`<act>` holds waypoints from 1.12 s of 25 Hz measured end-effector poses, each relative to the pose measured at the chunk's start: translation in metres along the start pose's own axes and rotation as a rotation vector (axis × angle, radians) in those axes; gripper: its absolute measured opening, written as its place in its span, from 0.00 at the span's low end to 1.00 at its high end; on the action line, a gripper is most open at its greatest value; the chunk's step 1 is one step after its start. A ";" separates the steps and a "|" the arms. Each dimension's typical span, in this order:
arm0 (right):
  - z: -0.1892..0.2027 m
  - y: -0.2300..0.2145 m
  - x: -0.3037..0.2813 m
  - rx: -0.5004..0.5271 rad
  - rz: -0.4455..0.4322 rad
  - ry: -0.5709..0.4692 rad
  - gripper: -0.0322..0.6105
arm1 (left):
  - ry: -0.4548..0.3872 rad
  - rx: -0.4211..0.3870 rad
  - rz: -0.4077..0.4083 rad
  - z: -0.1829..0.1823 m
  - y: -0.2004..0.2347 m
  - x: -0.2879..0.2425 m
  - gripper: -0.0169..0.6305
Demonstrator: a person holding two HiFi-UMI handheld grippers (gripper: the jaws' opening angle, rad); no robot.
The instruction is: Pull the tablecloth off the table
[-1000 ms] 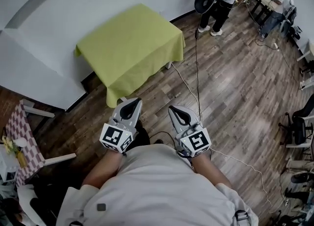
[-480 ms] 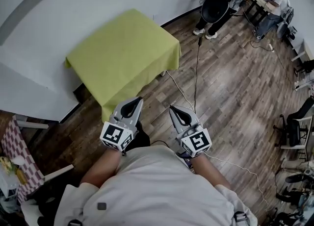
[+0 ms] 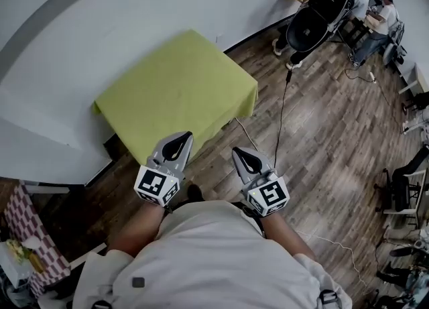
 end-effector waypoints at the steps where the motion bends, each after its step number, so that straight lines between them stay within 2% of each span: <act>1: -0.002 -0.003 -0.010 -0.004 0.002 -0.001 0.07 | -0.001 -0.003 -0.003 -0.002 0.011 -0.004 0.03; 8: -0.014 -0.017 -0.053 0.013 -0.021 -0.013 0.07 | -0.019 0.006 -0.045 -0.008 0.050 -0.011 0.03; 13: -0.020 -0.039 -0.088 0.016 -0.080 -0.023 0.07 | -0.015 0.020 -0.113 -0.005 0.074 -0.019 0.03; 17: -0.024 -0.067 -0.120 0.015 -0.158 -0.020 0.07 | -0.011 0.027 -0.203 -0.006 0.094 -0.037 0.03; 23: -0.027 -0.124 -0.164 0.020 -0.323 -0.014 0.07 | -0.010 0.040 -0.362 -0.008 0.108 -0.079 0.03; 28: -0.046 -0.175 -0.195 0.055 -0.447 -0.020 0.07 | -0.007 0.051 -0.477 -0.013 0.116 -0.121 0.03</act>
Point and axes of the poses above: the fingertips, and each gripper's own axes: x backward along the fingers, y to its left, z out of its underside, the point moved 4 cm from there along x, backward along the fingers, and after that the axes turned 2 degrees about y, right-handed, at the moved point
